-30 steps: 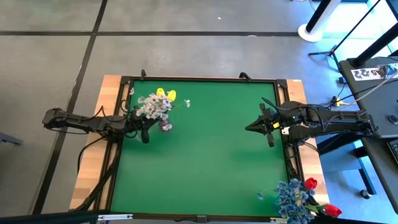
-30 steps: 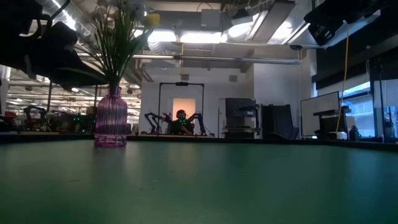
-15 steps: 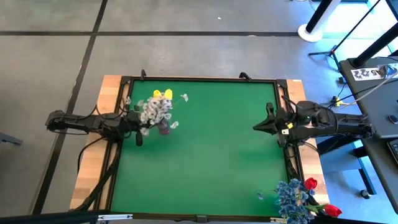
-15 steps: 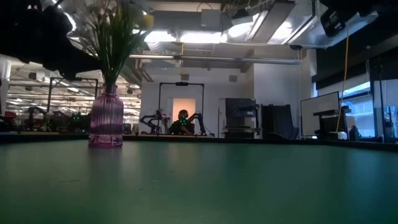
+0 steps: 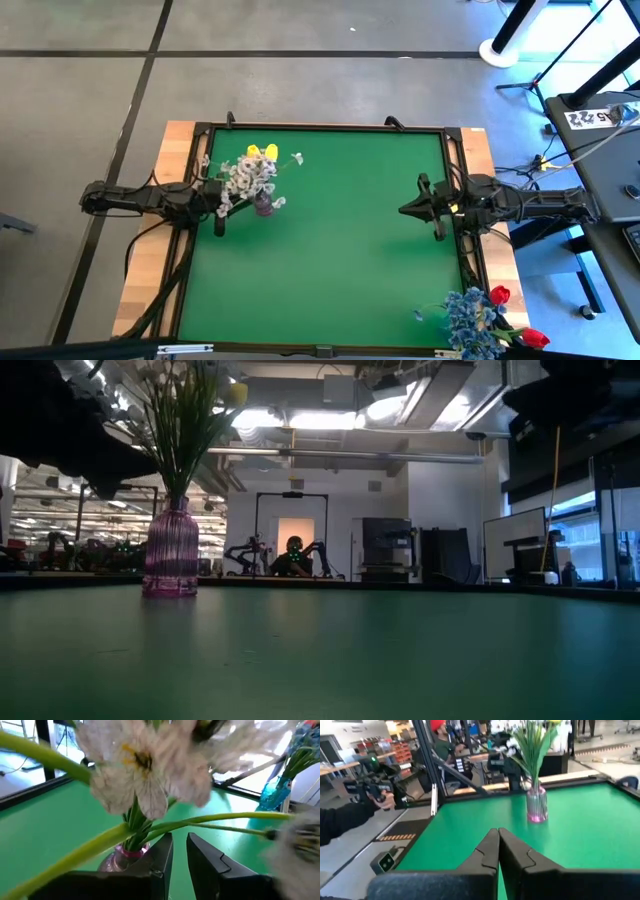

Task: Sort flowers into vase by color
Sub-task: Return to Home Position

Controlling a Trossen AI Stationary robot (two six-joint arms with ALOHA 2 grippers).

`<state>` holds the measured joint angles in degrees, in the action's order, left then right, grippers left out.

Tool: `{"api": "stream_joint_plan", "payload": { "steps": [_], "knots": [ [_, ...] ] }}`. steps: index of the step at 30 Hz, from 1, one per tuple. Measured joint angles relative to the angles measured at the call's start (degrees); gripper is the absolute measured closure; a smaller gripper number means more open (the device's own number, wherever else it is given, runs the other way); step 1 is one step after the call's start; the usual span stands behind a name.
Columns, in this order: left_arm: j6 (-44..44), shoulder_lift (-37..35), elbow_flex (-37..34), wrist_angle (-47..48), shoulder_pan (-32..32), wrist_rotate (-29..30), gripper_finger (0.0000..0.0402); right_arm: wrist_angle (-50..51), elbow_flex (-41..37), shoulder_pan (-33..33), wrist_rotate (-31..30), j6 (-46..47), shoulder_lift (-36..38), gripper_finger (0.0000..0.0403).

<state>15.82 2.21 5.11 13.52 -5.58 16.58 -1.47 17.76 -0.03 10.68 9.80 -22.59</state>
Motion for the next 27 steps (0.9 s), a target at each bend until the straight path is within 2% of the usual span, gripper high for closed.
{"api": "stream_joint_plan", "payload": {
  "steps": [5,10,14,17,23,27],
  "knots": [
    [-0.7,-1.4,0.0,0.0,0.0,-1.1,0.0349,1.3,-0.6,0.0,-3.1,-1.2,1.2,0.0394],
    [-1.2,-1.9,0.0,0.0,0.0,-1.1,0.0349,6.7,-0.6,-3.2,-6.6,-3.0,7.8,0.0394],
    [-1.4,-1.9,0.0,0.1,0.0,-1.0,0.0349,13.3,-0.6,-8.7,-3.3,-1.9,11.8,0.0394],
    [-1.4,-1.9,0.0,0.2,0.0,-0.7,0.0349,14.2,-0.6,-11.7,0.0,-1.3,13.7,0.0394],
    [-1.4,-1.9,0.0,0.2,0.0,-0.7,0.0349,12.0,-0.7,-11.5,0.6,-2.9,19.6,0.0399],
    [-1.4,-1.9,0.0,0.2,0.0,-0.7,0.0349,6.6,-5.2,-11.0,-0.2,-3.0,22.4,0.0400]
  ]
}}
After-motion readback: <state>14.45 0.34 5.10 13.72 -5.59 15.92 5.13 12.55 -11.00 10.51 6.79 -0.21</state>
